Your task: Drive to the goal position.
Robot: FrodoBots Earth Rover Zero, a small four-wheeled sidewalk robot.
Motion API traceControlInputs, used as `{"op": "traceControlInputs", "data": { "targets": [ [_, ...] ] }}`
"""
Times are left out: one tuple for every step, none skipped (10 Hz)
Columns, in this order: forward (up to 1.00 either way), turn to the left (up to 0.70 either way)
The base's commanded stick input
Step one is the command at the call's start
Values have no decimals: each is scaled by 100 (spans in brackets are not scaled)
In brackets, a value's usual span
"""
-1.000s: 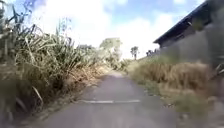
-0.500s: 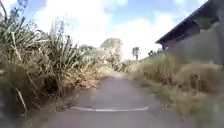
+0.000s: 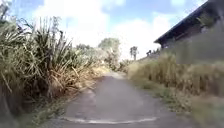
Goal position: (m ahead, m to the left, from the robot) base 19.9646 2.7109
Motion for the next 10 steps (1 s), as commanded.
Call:
{"op": "traceControlInputs", "data": {
  "targets": [
    [70, -36],
    [70, -36],
    [70, -36],
    [70, -36],
    [70, -36],
    [70, -34],
    [70, -12],
    [70, 10],
    [70, 34],
    [21, 59]
  ]
}}
